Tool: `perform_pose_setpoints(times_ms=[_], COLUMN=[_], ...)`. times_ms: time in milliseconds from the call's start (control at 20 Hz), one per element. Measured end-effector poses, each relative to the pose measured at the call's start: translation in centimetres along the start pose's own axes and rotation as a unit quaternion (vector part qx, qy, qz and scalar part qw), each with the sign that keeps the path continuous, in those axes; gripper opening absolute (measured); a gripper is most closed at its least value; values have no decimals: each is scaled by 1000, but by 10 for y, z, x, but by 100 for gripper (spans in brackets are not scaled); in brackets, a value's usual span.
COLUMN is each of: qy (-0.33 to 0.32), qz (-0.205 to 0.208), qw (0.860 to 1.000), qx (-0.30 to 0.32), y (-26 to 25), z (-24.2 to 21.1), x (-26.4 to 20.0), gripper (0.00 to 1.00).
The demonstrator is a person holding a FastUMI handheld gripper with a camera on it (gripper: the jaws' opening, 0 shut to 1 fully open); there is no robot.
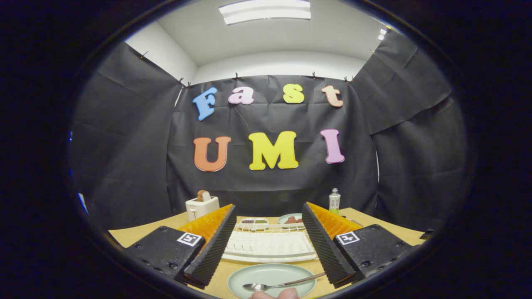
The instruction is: Take the plate from the dish rack, then take the spoon from the basket and place it into the plate.
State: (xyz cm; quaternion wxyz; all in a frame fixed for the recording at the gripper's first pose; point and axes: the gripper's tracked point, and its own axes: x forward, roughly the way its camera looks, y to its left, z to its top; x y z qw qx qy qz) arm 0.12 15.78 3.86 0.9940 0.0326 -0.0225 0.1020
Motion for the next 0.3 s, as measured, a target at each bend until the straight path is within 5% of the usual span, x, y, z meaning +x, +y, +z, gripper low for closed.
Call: perform_pose_setpoints(times_ms=[300], qy=[18], qz=[4], qw=[1000], qx=[11], y=[1], z=[-14], x=[3], gripper=[100])
